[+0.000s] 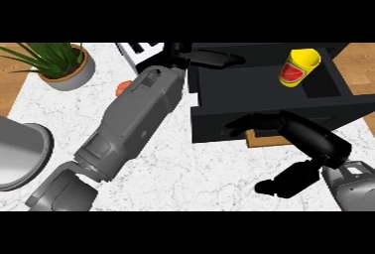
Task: Pick up the cup, place it into the drawer and close the drawer
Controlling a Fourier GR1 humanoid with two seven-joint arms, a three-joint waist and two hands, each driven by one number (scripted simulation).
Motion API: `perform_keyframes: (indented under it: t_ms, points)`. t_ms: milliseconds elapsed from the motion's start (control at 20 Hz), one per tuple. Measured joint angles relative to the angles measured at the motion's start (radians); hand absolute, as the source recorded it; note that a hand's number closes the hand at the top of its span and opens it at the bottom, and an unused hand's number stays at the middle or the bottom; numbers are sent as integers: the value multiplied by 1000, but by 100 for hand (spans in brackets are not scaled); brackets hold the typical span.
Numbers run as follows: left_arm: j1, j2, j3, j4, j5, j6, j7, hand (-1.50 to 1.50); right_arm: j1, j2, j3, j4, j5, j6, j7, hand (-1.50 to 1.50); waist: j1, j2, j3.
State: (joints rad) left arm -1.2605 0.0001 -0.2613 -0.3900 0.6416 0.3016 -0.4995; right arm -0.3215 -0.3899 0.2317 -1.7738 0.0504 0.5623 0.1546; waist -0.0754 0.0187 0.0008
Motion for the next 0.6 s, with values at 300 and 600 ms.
perform_keyframes:
  t_ms: [300, 600]
  points:
    - [52, 3, 25, -12, 22, -48, -53, -150, 22, 36, 92, 197, 253, -122, -110, -150, 57, -5, 0]
    - [143, 29, 33, -76, 25, -89, -72, -150, -63, 63, 133, 534, 401, -197, -246, 150, 115, -9, 1]
